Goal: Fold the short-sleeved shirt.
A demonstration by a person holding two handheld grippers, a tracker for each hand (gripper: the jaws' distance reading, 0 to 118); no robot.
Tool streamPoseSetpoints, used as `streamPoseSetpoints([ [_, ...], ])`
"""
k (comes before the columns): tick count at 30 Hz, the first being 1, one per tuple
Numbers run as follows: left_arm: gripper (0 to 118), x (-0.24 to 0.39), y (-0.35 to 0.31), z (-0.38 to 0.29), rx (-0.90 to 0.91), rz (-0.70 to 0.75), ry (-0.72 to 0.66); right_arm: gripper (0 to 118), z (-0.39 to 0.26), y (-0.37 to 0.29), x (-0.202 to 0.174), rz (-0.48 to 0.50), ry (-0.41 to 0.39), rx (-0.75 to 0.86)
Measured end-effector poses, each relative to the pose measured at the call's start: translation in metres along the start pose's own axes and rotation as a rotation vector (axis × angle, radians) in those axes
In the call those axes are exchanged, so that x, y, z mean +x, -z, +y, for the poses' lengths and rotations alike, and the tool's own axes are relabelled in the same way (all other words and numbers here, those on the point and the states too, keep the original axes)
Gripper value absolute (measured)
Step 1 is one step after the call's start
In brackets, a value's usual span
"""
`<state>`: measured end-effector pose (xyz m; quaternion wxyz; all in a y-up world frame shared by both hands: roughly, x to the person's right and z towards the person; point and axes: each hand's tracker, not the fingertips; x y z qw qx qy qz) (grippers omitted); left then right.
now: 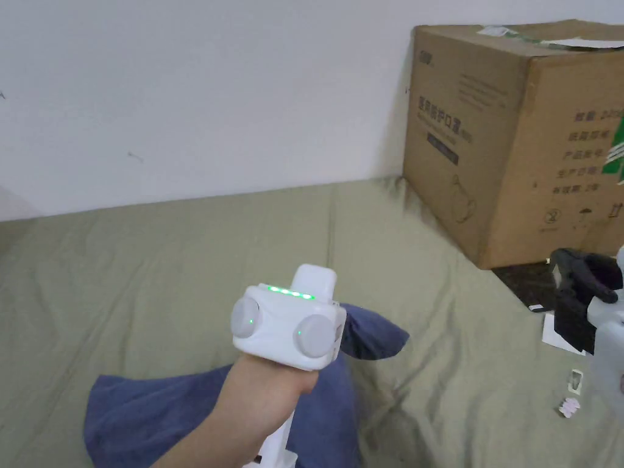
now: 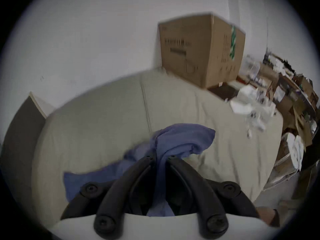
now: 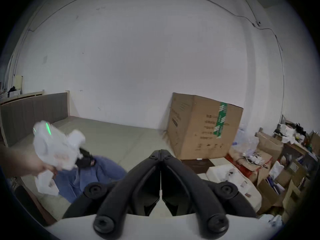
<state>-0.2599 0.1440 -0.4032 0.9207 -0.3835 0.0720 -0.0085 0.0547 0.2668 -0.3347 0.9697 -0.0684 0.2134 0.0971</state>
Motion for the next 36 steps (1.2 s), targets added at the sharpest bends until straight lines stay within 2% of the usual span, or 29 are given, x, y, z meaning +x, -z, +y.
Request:
streamPoseSetpoints([
  [3, 7, 0.009, 0.047, -0.037, -0.112, 0.007, 0.002, 0, -0.009, -0.004, 0.009, -0.013, -0.006, -0.021],
  [6, 7, 0.018, 0.065, -0.062, -0.206, 0.026, 0.044, 0, -0.017, -0.002, 0.012, -0.012, 0.008, -0.046],
  [9, 10, 0.014, 0.065, -0.073, -0.157, 0.003, 0.032, 0, -0.021, 0.003, 0.009, -0.009, 0.021, -0.056],
  [10, 20, 0.011, 0.064, -0.072, -0.148, 0.006, 0.027, 0, -0.021, 0.005, 0.007, -0.006, 0.025, -0.059],
  [11, 37, 0.005, 0.061, -0.069, -0.143, -0.002, -0.02, 0, -0.022, 0.007, 0.004, -0.001, 0.03, -0.062],
  [12, 71, -0.003, 0.056, -0.063, -0.151, -0.039, -0.084, 0, -0.021, 0.009, 0.002, 0.007, 0.035, -0.062],
  [13, 112, -0.01, 0.047, -0.058, -0.156, -0.082, -0.124, 0, -0.021, 0.01, -0.001, 0.015, 0.043, -0.06],
  [14, 118, -0.019, 0.036, -0.05, -0.14, -0.112, -0.15, 0, -0.02, 0.011, -0.005, 0.024, 0.052, -0.054],
  [17, 114, -0.048, -0.029, -0.035, 0.138, -0.073, -0.157, 0, -0.016, 0.019, -0.017, 0.05, 0.069, -0.043],
  [21, 118, -0.097, -0.127, -0.04, 0.32, -0.04, -0.221, 0, -0.01, 0.03, -0.038, 0.089, 0.081, -0.024],
  [24, 118, -0.131, -0.191, -0.07, 0.513, 0.105, -0.247, 0, -0.009, 0.039, -0.055, 0.124, 0.085, 0.0],
  [26, 118, -0.146, -0.221, -0.097, 0.598, 0.265, -0.262, 0, -0.012, 0.046, -0.067, 0.156, 0.091, 0.013],
  [27, 118, -0.154, -0.234, -0.113, 0.623, 0.3, -0.273, 0, -0.016, 0.051, -0.075, 0.163, 0.082, 0.015],
  [28, 117, -0.16, -0.243, -0.126, 0.613, 0.312, -0.285, 0, -0.021, 0.054, -0.082, 0.169, 0.068, 0.014],
  [29, 109, -0.165, -0.252, -0.141, 0.621, 0.311, -0.294, 0, -0.026, 0.058, -0.089, 0.173, 0.052, 0.011],
  [30, 90, -0.167, -0.259, -0.151, 0.643, 0.31, -0.297, 0, -0.032, 0.061, -0.096, 0.175, 0.041, 0.009],
  [31, 39, -0.168, -0.266, -0.162, 0.662, 0.34, -0.297, 0, -0.037, 0.063, -0.102, 0.178, 0.03, 0.006],
  [32, 4, -0.167, -0.269, -0.169, 0.647, 0.448, -0.286, 0, -0.045, 0.065, -0.11, 0.18, 0.014, 0.003],
  [33, 2, -0.167, -0.272, -0.176, 0.635, 0.545, -0.282, 0, -0.052, 0.065, -0.116, 0.183, -0.014, 0.003],
  [36, 0, -0.179, -0.271, -0.186, 0.553, 0.449, -0.305, 0, -0.068, 0.064, -0.132, 0.197, -0.053, -0.028],
])
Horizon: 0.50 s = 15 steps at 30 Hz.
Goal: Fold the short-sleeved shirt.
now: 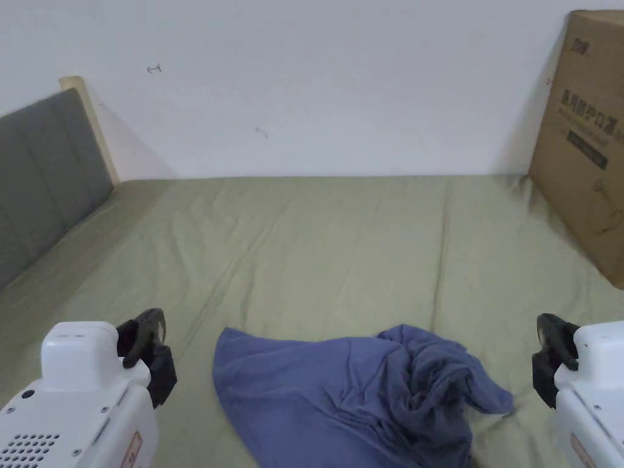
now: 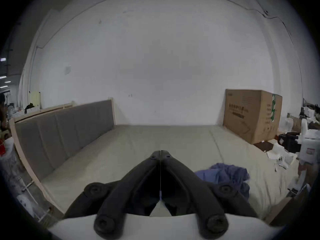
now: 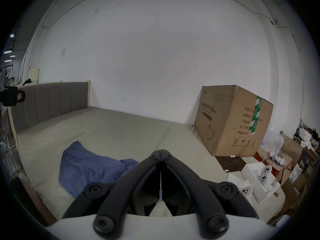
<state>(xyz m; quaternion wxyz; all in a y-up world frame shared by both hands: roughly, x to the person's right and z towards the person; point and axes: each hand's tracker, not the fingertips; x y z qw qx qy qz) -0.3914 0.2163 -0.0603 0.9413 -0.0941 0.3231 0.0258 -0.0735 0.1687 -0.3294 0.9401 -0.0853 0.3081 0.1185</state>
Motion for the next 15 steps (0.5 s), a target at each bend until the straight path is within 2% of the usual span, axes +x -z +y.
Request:
streamPoseSetpoints([
  [7, 0, -0.009, 0.055, -0.021, -0.209, -0.076, 0.034, 0, -0.008, 0.013, -0.013, 0.051, 0.003, -0.055],
  [11, 0, -0.015, 0.147, -0.031, -0.383, -0.146, 0.102, 0, -0.013, 0.033, -0.017, 0.062, -0.013, -0.088],
  [15, 0, -0.024, 0.264, -0.046, -0.588, -0.206, 0.045, 0, -0.029, 0.053, -0.018, 0.072, -0.025, -0.14],
])
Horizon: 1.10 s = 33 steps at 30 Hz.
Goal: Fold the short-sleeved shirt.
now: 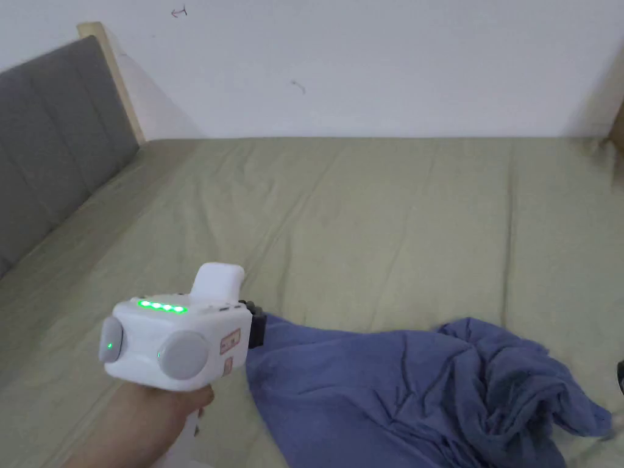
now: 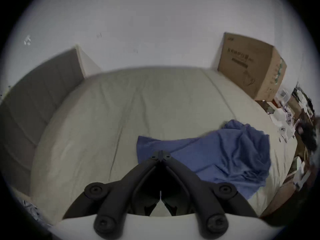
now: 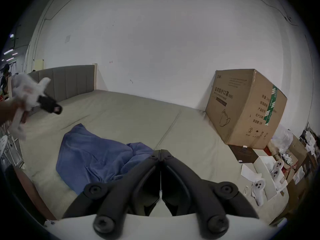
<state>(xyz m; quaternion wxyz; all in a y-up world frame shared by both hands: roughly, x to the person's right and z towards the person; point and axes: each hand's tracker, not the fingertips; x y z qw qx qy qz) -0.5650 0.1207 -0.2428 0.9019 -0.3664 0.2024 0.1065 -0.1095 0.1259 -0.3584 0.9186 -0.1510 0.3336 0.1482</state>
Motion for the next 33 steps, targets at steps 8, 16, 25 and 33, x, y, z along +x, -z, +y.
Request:
streamPoseSetpoints([
  [8, 104, -0.039, 0.143, 0.032, -0.268, 0.04, -0.19, 0, -0.019, 0.035, 0.009, -0.002, 0.044, -0.109],
  [16, 58, -0.008, 0.166, 0.02, -0.325, 0.148, -0.098, 0, -0.027, 0.039, 0.02, -0.016, 0.031, -0.127],
  [25, 3, 0.034, 0.12, 0.004, -0.307, 0.002, -0.007, 0, -0.034, 0.035, 0.043, -0.059, 0.078, -0.166],
  [33, 3, 0.015, 0.06, 0.014, -0.184, 0.026, 0.002, 64, -0.059, 0.107, 0.094, 0.0, 0.285, -0.449],
])
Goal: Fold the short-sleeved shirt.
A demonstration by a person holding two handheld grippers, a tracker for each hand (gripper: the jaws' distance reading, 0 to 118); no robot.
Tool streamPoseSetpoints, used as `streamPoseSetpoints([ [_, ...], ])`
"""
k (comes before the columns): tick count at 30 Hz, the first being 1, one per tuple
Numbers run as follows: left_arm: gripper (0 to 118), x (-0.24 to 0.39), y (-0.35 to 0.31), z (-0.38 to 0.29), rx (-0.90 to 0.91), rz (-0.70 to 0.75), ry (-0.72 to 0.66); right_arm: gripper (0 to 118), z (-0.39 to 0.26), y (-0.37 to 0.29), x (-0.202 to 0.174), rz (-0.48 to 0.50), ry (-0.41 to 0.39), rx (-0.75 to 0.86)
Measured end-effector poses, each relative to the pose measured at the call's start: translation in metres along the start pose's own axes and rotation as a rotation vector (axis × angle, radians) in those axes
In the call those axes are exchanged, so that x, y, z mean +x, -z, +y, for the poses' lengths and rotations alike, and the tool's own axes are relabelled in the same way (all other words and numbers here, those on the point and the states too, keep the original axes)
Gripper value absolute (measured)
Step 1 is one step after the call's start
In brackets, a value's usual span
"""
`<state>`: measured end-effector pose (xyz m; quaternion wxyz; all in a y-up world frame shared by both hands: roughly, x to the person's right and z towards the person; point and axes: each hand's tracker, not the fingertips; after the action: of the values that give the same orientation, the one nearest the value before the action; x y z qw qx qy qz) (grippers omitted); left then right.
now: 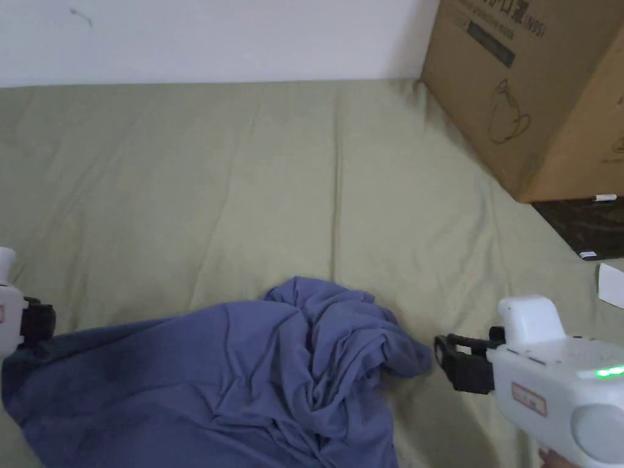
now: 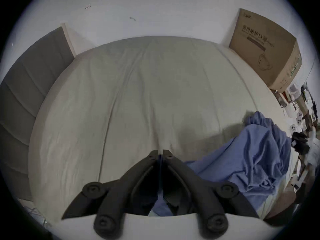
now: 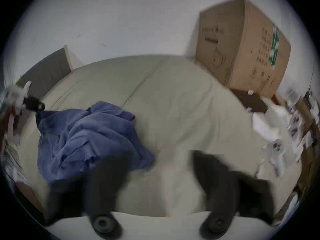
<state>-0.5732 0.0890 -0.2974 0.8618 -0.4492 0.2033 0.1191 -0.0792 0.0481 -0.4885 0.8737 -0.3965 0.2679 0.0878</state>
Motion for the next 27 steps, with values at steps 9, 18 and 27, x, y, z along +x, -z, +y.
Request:
streamPoseSetpoints([
  [9, 3, 0.007, -0.013, -0.003, -0.013, -0.023, 0.026, 99, -0.005, 0.071, -0.042, 0.092, -0.021, -0.198],
  [18, 2, -0.01, -0.051, -0.015, 0.035, -0.02, -0.004, 6, -0.011, 0.029, -0.052, 0.068, -0.074, -0.035],
  [27, 2, -0.048, -0.18, -0.011, 0.279, 0.048, -0.085, 6, 0.042, -0.121, -0.002, 0.046, -0.046, 0.227],
])
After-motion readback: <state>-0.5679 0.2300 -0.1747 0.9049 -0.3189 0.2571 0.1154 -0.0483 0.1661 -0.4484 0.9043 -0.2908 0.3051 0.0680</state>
